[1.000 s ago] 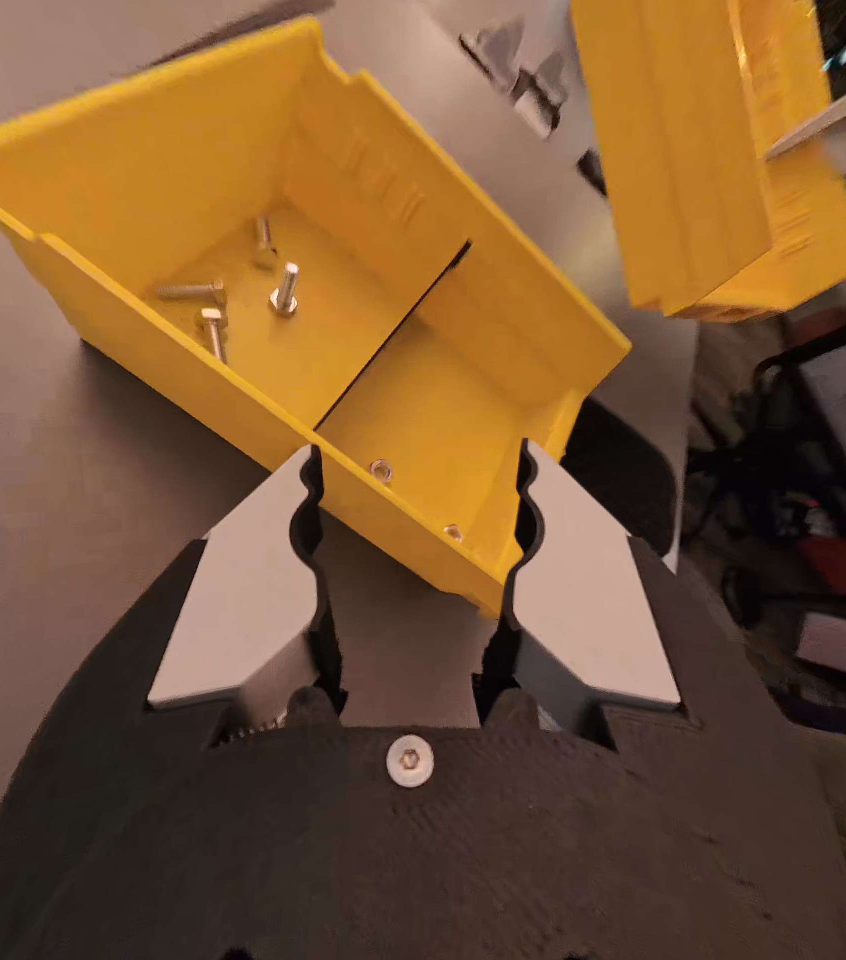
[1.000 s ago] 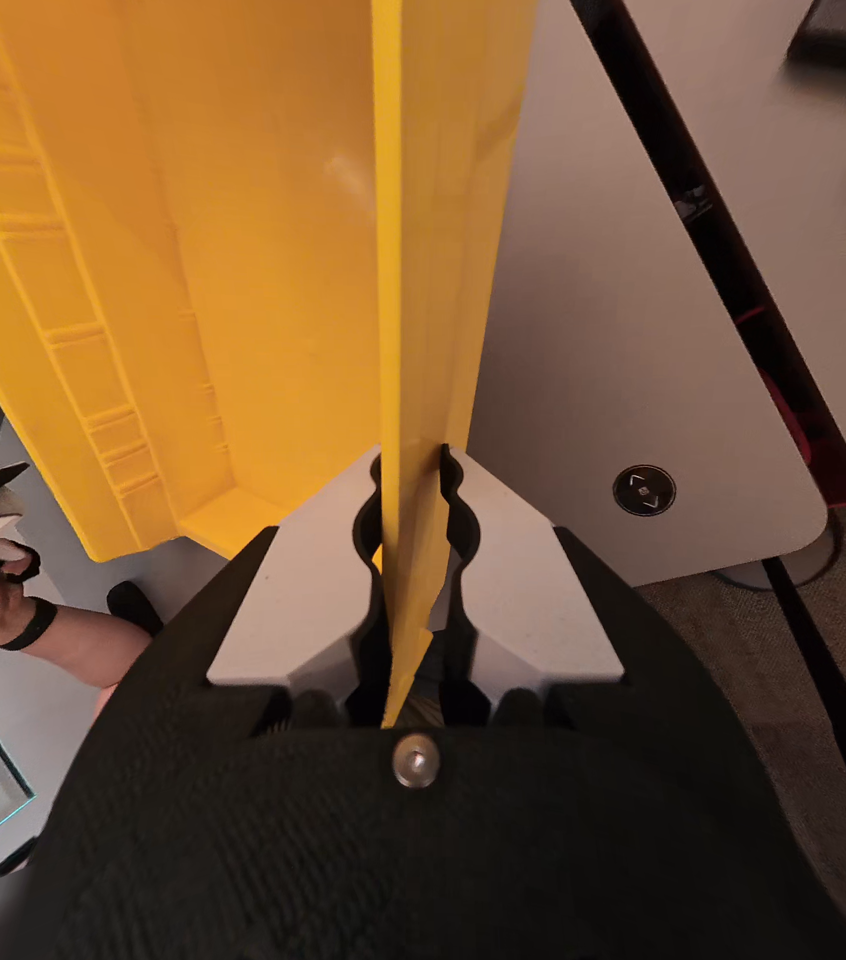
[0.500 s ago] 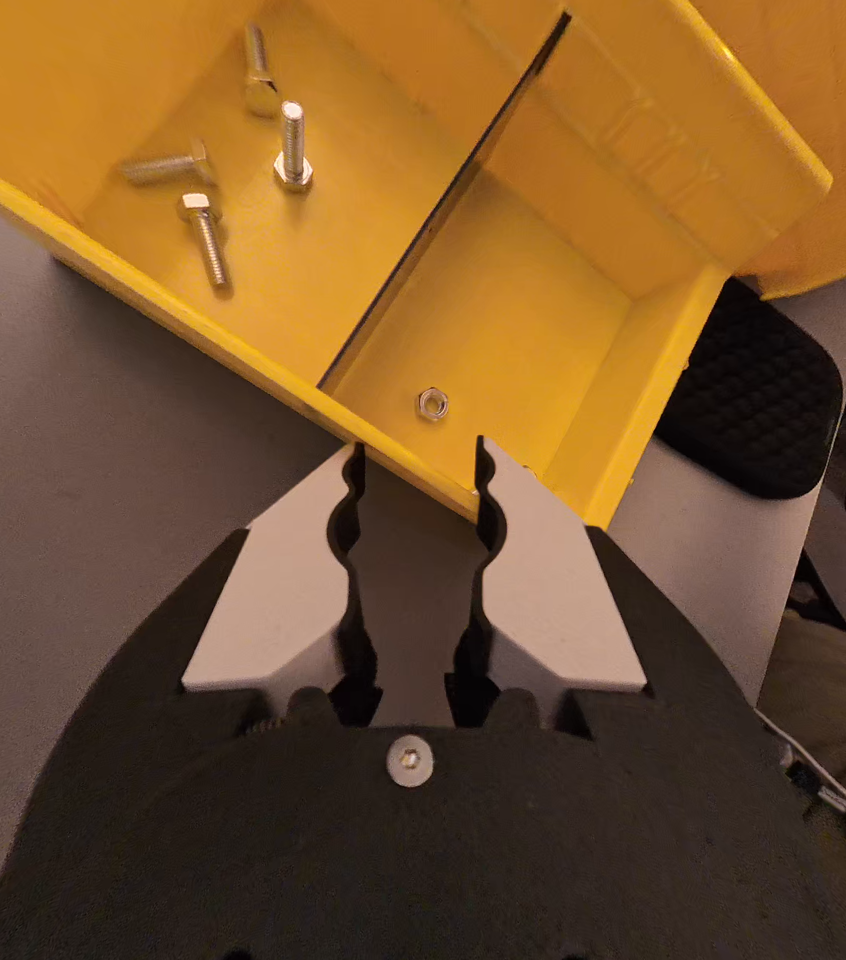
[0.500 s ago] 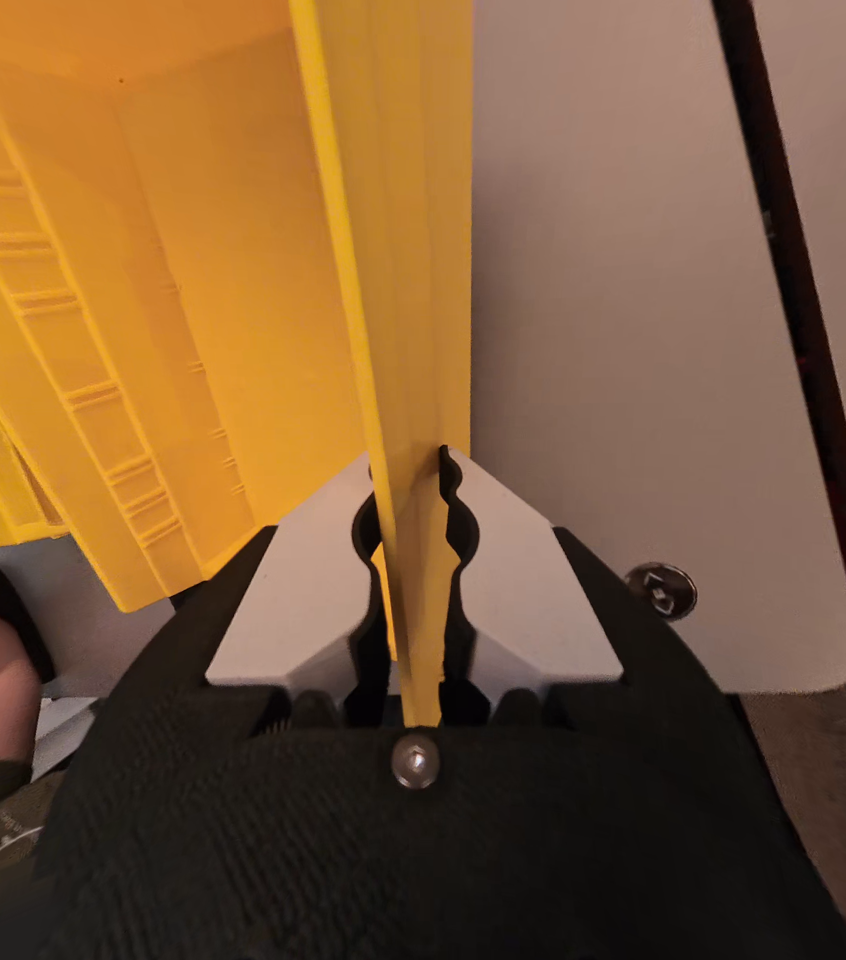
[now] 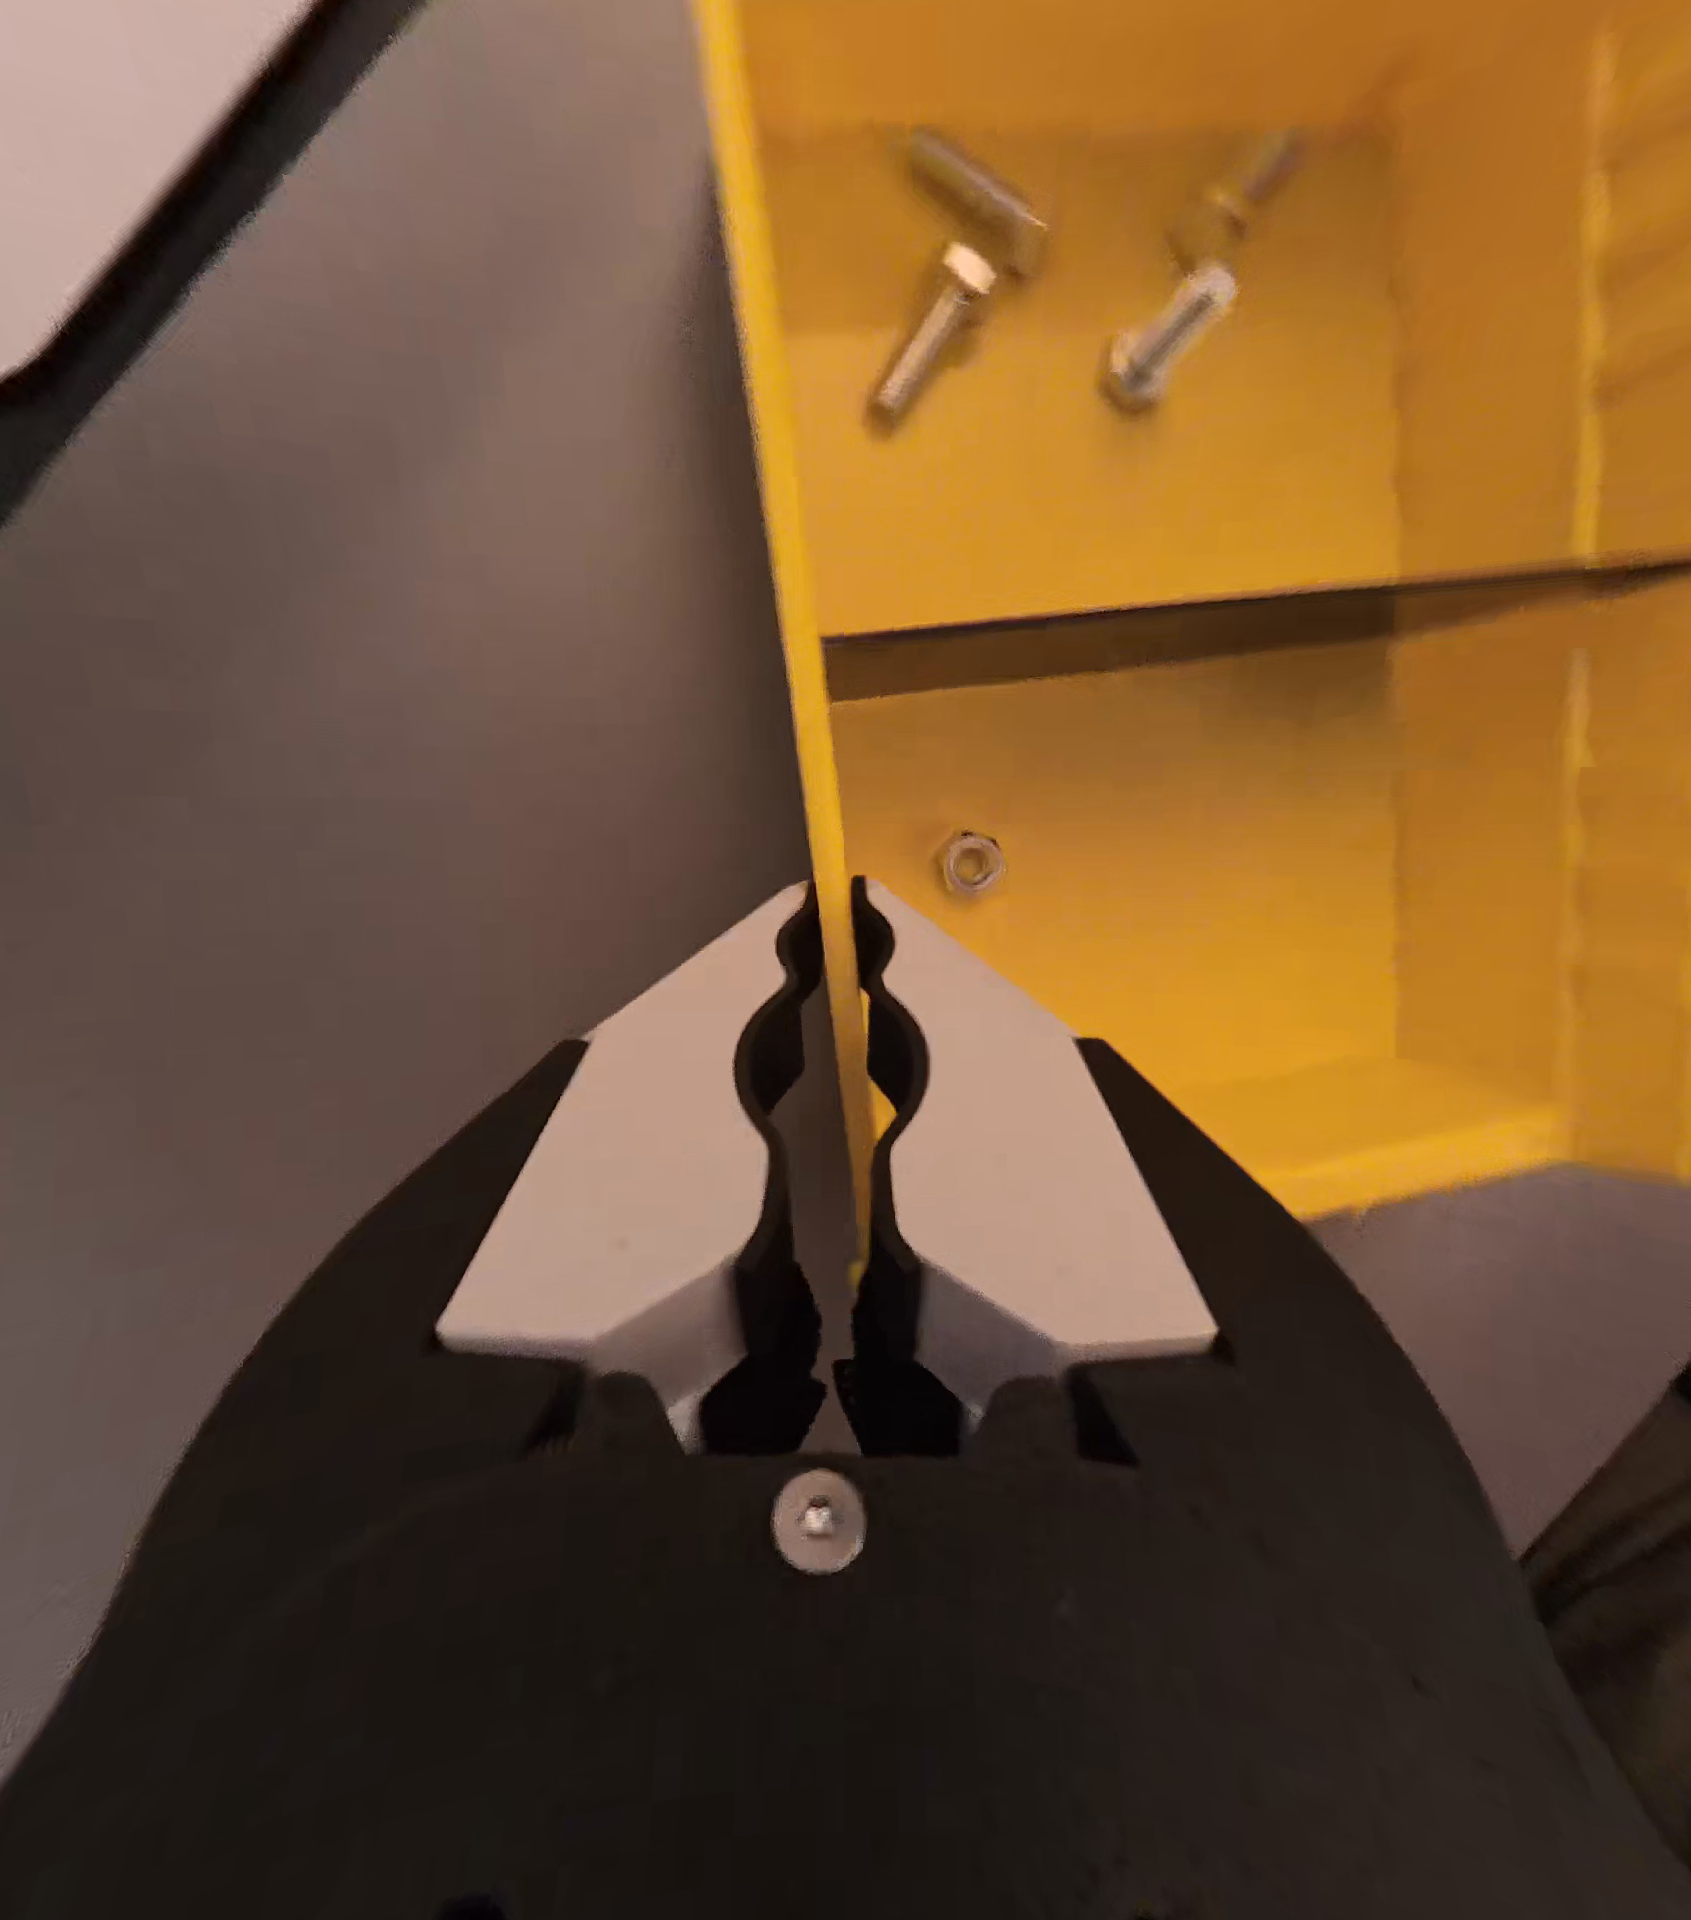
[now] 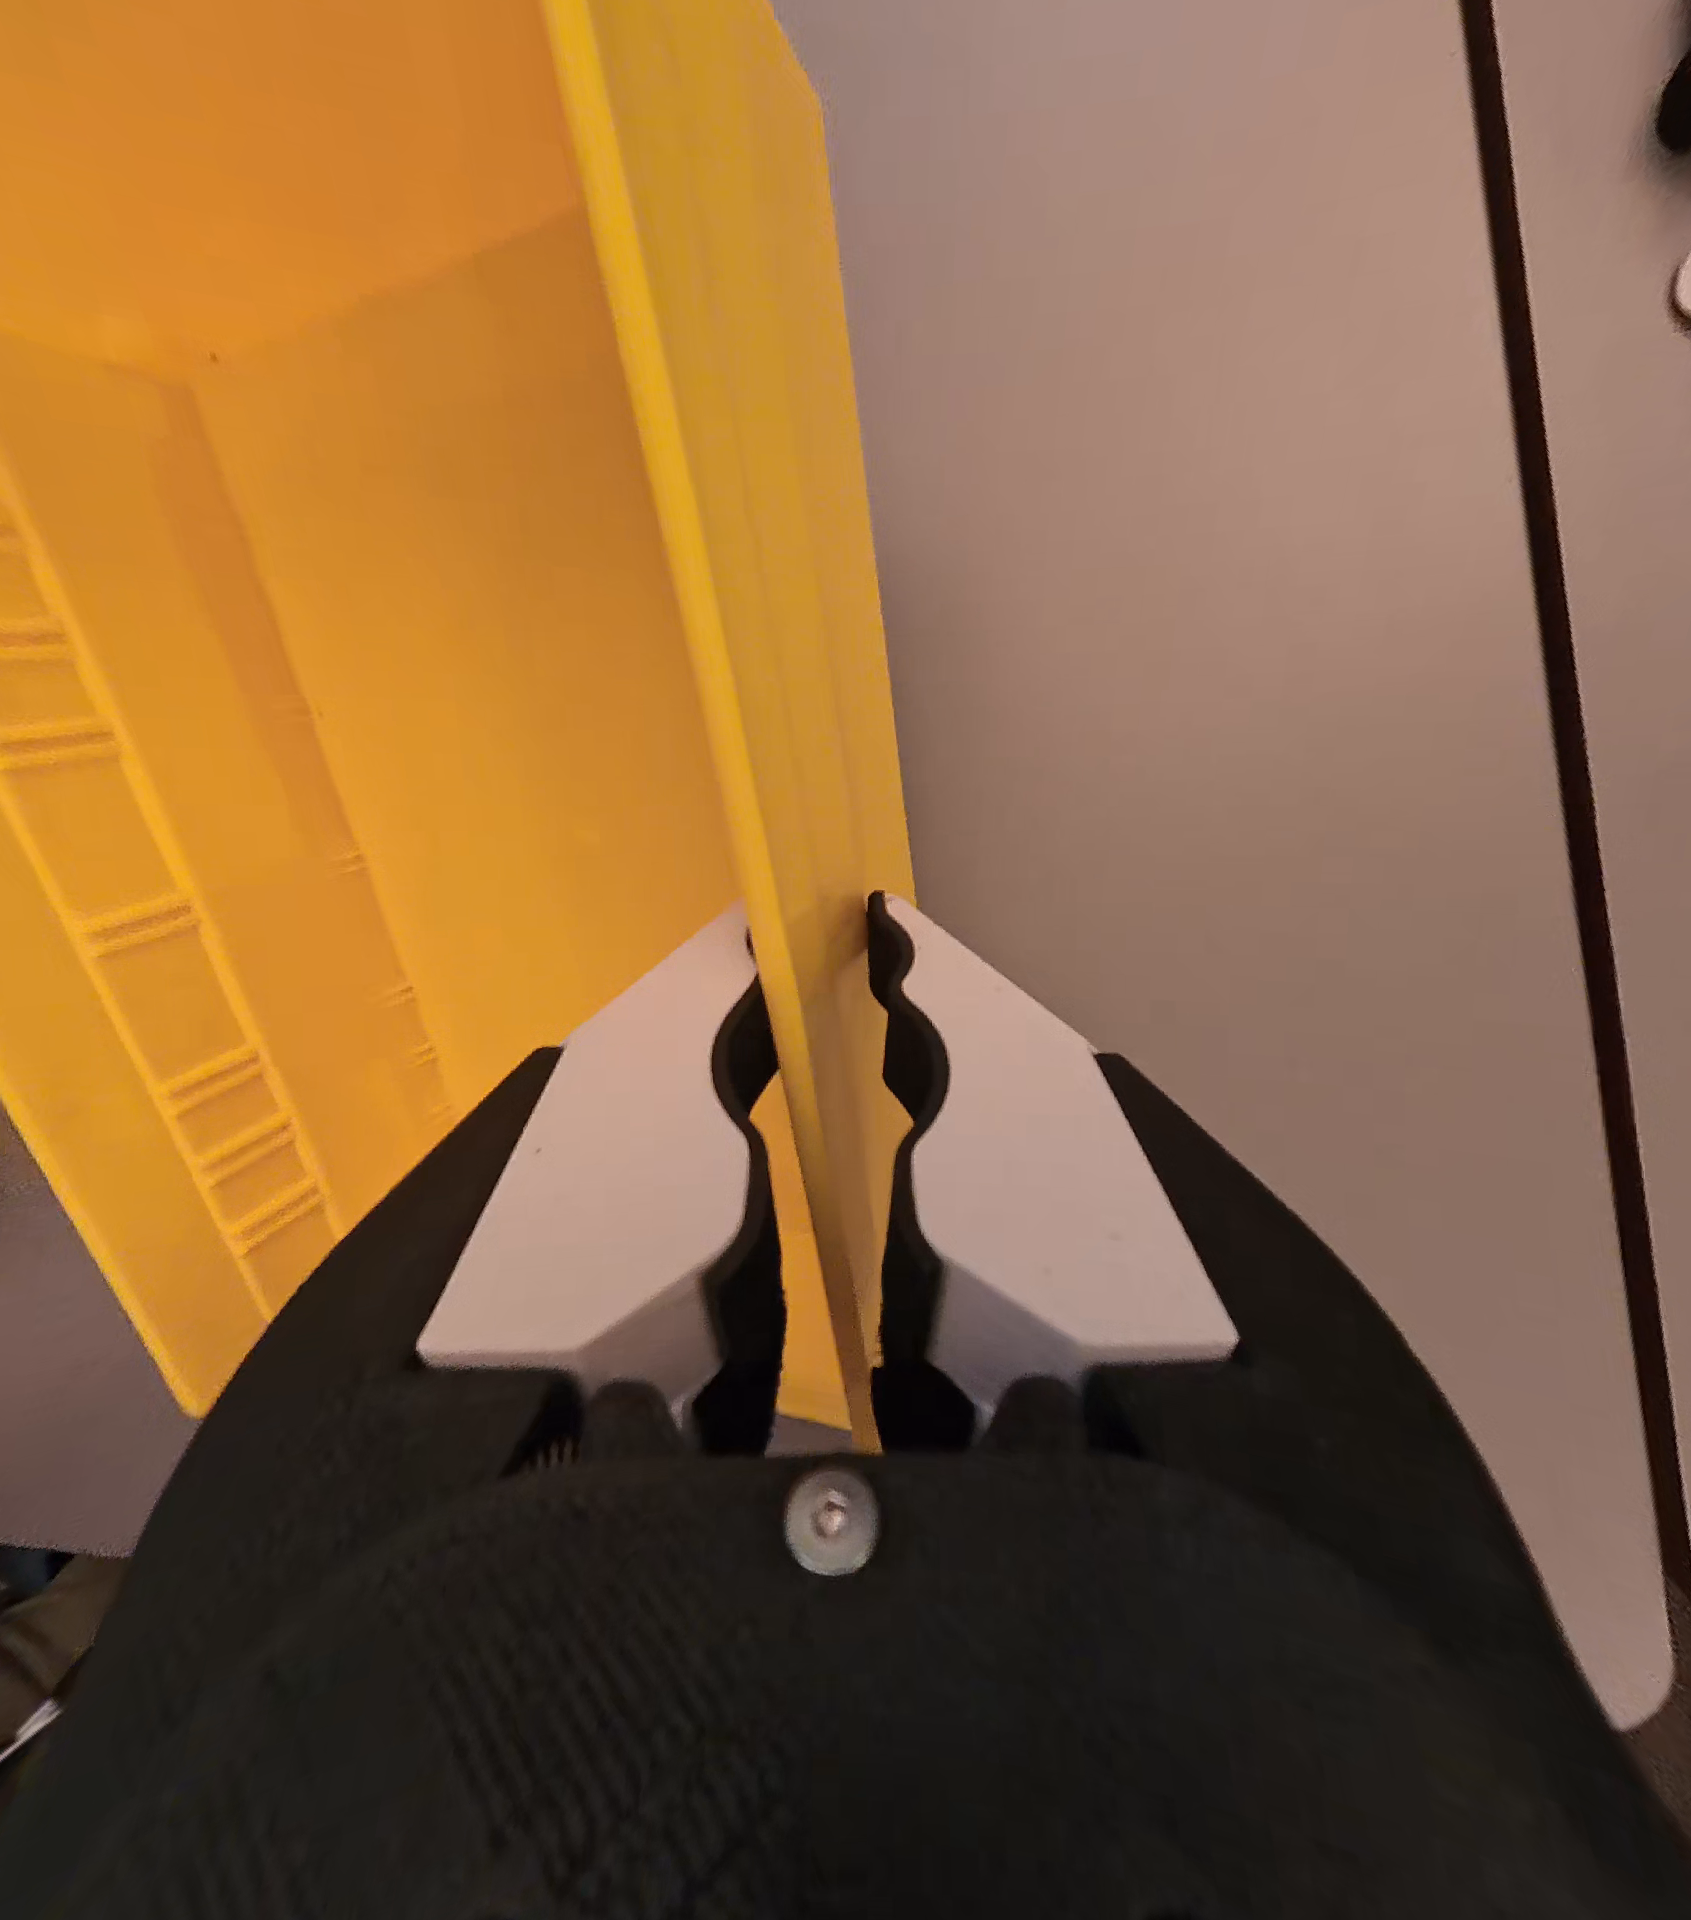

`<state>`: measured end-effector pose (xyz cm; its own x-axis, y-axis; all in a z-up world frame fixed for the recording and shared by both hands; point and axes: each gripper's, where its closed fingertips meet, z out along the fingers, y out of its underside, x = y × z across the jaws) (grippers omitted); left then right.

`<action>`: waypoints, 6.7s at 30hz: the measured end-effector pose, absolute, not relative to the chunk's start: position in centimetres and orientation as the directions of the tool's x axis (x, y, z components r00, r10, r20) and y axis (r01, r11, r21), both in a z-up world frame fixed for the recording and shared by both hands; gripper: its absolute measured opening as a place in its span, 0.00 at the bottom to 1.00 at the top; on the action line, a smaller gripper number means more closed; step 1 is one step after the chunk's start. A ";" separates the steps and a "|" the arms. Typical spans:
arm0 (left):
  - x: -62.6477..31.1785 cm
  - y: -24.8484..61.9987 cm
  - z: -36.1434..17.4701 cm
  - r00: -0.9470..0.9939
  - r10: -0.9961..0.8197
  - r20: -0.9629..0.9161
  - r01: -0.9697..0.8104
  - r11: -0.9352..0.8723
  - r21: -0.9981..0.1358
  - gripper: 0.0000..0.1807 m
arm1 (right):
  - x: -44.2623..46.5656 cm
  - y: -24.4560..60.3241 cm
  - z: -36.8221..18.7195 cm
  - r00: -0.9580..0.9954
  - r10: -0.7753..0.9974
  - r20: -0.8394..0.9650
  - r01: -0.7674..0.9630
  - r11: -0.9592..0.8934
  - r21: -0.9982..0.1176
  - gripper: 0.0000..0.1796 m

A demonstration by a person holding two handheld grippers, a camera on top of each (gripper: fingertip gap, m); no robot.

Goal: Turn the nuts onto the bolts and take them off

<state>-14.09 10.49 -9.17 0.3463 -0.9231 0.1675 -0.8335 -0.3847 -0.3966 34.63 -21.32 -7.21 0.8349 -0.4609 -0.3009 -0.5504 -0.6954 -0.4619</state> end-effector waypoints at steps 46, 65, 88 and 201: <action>-40.7 22.2 -8.1 0.839 -0.319 0.440 -0.083 -0.875 -0.477 0.05 | 27.9 -9.4 -12.5 0.873 -0.451 -0.186 -0.488 -0.802 -0.345 0.03; -42.2 16.6 -8.4 0.840 -0.420 0.342 -0.296 -0.885 -0.360 0.04 | 32.2 -9.0 -12.6 0.860 -0.486 -0.159 -0.508 -0.780 -0.365 0.02; -44.3 17.5 -7.7 0.876 -0.369 0.312 -0.224 -0.881 -0.416 0.03 | 31.8 -9.7 -13.7 0.935 -0.347 -0.077 -0.354 -0.886 -0.300 0.02; -5.6 -3.8 -15.5 -0.232 -0.972 -0.024 -0.953 0.232 -0.194 0.09 | 4.4 -3.3 15.7 0.868 0.496 -0.014 0.020 -0.063 -0.998 0.29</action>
